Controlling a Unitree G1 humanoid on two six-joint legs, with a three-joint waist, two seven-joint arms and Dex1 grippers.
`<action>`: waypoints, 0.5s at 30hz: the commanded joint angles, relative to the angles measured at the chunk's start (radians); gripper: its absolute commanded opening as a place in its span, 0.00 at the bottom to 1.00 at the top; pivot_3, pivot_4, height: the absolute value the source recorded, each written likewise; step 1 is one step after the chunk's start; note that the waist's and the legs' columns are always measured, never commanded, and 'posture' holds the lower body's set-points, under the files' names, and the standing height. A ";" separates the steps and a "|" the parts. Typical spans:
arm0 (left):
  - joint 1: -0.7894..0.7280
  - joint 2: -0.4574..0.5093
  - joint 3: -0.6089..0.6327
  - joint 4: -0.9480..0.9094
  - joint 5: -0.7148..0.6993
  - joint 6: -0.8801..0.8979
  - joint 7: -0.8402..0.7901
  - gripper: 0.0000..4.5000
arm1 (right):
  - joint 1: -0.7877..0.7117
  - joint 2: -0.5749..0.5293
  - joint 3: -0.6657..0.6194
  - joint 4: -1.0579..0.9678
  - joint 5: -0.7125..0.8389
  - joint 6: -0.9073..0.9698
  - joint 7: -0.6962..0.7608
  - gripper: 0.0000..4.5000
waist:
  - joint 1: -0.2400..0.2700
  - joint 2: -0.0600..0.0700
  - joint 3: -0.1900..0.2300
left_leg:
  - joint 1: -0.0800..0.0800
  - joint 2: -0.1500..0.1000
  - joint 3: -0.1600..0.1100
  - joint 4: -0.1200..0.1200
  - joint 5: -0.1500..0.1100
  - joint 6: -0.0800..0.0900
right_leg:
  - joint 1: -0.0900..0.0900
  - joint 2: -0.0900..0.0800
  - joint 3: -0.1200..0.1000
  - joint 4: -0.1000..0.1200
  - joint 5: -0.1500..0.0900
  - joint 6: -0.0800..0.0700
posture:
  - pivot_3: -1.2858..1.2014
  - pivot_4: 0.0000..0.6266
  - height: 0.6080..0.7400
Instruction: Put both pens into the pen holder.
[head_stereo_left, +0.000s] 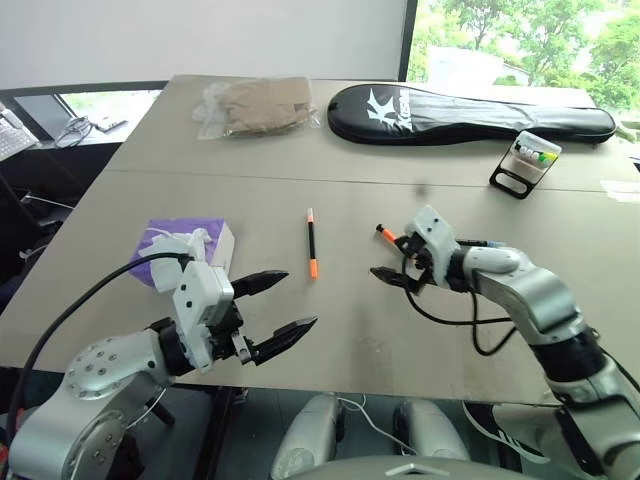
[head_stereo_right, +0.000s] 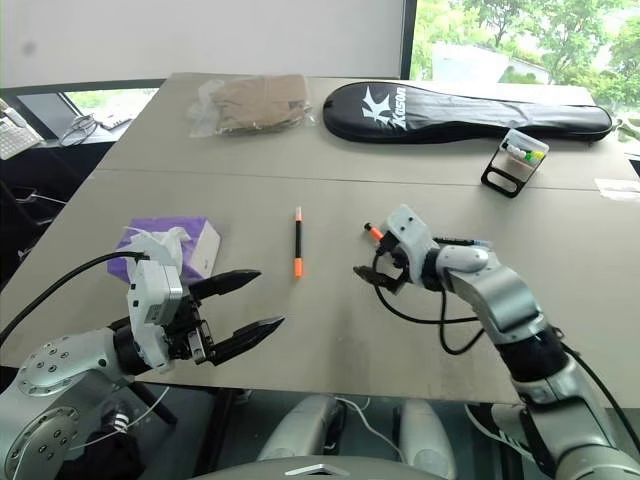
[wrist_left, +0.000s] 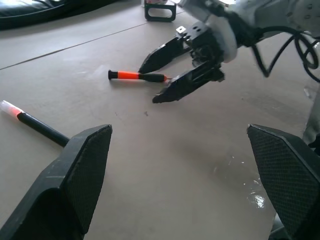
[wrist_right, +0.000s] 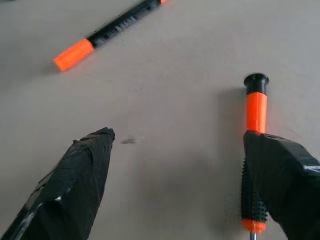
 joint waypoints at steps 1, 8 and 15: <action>0.014 -0.007 0.006 -0.034 -0.001 -0.020 0.013 1.00 | 0.010 -0.005 0.017 0.067 -0.069 -0.042 -0.021 0.64 | -0.002 -0.001 -0.001 | 0.000 0.000 0.000 0.000 0.000 0.000 | 0.000 0.000 0.000 0.000 0.000 0.000 | 0.52 0.24 1.00; 0.017 -0.021 -0.017 -0.043 0.016 -0.031 0.050 1.00 | 0.041 -0.003 -0.013 0.007 -0.079 -0.043 -0.015 0.01 | -0.005 -0.001 -0.001 | 0.001 0.000 -0.001 -0.001 0.000 0.001 | 0.000 0.000 0.000 0.000 0.000 0.000 | 0.52 0.24 1.00; 0.009 -0.032 -0.050 -0.011 0.043 -0.055 0.045 1.00 | 0.047 0.019 -0.050 -0.007 -0.086 -0.030 -0.049 0.14 | -0.010 0.000 -0.001 | 0.001 0.000 -0.001 -0.001 -0.001 0.001 | 0.000 0.000 0.000 0.000 0.000 0.000 | 0.52 0.24 1.00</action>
